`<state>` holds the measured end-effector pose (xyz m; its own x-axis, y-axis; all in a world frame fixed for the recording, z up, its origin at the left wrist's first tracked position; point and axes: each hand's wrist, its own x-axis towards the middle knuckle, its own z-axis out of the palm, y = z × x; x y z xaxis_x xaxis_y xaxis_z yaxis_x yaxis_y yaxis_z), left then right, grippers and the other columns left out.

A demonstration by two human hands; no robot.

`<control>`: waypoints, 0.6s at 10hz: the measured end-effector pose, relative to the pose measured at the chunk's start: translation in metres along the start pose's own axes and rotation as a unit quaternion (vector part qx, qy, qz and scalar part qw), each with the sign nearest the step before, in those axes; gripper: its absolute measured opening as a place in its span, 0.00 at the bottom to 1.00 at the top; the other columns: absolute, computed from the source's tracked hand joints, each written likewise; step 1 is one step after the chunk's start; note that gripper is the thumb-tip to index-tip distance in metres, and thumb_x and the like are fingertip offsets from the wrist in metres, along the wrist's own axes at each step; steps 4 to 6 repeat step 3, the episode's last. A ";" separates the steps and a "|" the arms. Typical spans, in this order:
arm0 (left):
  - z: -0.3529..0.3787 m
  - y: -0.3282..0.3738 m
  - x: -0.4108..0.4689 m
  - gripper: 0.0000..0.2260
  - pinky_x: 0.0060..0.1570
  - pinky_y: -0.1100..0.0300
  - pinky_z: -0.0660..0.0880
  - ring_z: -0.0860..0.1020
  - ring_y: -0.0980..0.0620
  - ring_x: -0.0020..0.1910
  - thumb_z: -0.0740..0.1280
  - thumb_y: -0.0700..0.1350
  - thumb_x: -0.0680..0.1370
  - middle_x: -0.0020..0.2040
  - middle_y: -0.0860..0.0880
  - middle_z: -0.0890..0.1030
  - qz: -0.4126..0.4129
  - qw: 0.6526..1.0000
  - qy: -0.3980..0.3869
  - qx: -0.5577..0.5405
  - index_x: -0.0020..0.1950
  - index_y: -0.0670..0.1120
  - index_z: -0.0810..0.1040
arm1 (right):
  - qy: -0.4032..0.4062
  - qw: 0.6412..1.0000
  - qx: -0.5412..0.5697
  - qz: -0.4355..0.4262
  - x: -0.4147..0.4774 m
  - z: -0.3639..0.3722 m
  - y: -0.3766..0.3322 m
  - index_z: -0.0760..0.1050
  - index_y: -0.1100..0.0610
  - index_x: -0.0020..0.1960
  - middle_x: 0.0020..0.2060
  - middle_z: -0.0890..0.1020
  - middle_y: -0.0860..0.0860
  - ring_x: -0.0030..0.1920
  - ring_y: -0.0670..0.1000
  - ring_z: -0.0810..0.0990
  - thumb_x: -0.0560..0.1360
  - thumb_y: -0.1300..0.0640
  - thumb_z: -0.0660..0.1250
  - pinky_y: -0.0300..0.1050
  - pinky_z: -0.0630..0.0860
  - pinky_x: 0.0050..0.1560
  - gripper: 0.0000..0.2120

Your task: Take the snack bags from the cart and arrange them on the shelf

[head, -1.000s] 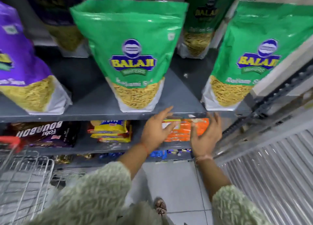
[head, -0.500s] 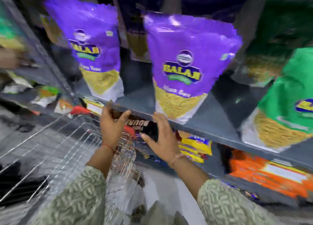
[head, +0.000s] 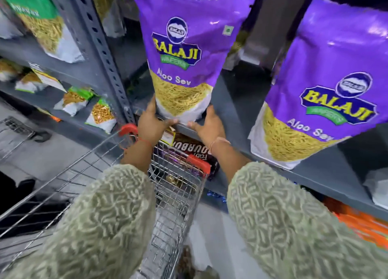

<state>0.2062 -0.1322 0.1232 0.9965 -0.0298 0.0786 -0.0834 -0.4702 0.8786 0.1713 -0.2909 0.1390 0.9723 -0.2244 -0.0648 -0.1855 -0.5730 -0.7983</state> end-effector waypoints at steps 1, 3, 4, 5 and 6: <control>0.002 -0.008 0.001 0.38 0.55 0.52 0.76 0.76 0.45 0.59 0.74 0.51 0.65 0.64 0.45 0.77 0.014 1.000 0.008 0.007 0.71 0.51 0.61 | 0.023 0.999 -0.029 -0.008 0.000 0.004 0.003 0.64 0.63 0.53 0.50 0.79 0.64 0.50 0.65 0.77 0.67 0.53 0.72 0.55 0.73 0.48 0.23; 0.001 -0.002 0.000 0.40 0.63 0.52 0.71 0.72 0.48 0.65 0.75 0.47 0.64 0.68 0.46 0.73 0.007 1.000 -0.004 -0.024 0.72 0.50 0.59 | 0.006 0.999 -0.041 -0.014 -0.004 0.001 -0.005 0.62 0.62 0.53 0.54 0.78 0.64 0.54 0.66 0.76 0.68 0.52 0.71 0.55 0.73 0.50 0.23; 0.001 -0.002 0.000 0.40 0.63 0.52 0.71 0.72 0.48 0.65 0.75 0.47 0.64 0.68 0.46 0.73 0.007 1.000 -0.004 -0.024 0.72 0.50 0.59 | 0.006 0.999 -0.041 -0.014 -0.004 0.001 -0.005 0.62 0.62 0.53 0.54 0.78 0.64 0.54 0.66 0.76 0.68 0.52 0.71 0.55 0.73 0.50 0.23; 0.001 -0.002 0.000 0.40 0.63 0.52 0.71 0.72 0.48 0.65 0.75 0.47 0.64 0.68 0.46 0.73 0.007 1.000 -0.004 -0.024 0.72 0.50 0.59 | 0.006 0.999 -0.041 -0.014 -0.004 0.001 -0.005 0.62 0.62 0.53 0.54 0.78 0.64 0.54 0.66 0.76 0.68 0.52 0.71 0.55 0.73 0.50 0.23; 0.001 -0.002 0.000 0.40 0.63 0.52 0.71 0.72 0.48 0.65 0.75 0.47 0.64 0.68 0.46 0.73 0.007 1.000 -0.004 -0.024 0.72 0.50 0.59 | 0.006 0.999 -0.041 -0.014 -0.004 0.001 -0.005 0.62 0.62 0.53 0.54 0.78 0.64 0.54 0.66 0.76 0.68 0.52 0.71 0.55 0.73 0.50 0.23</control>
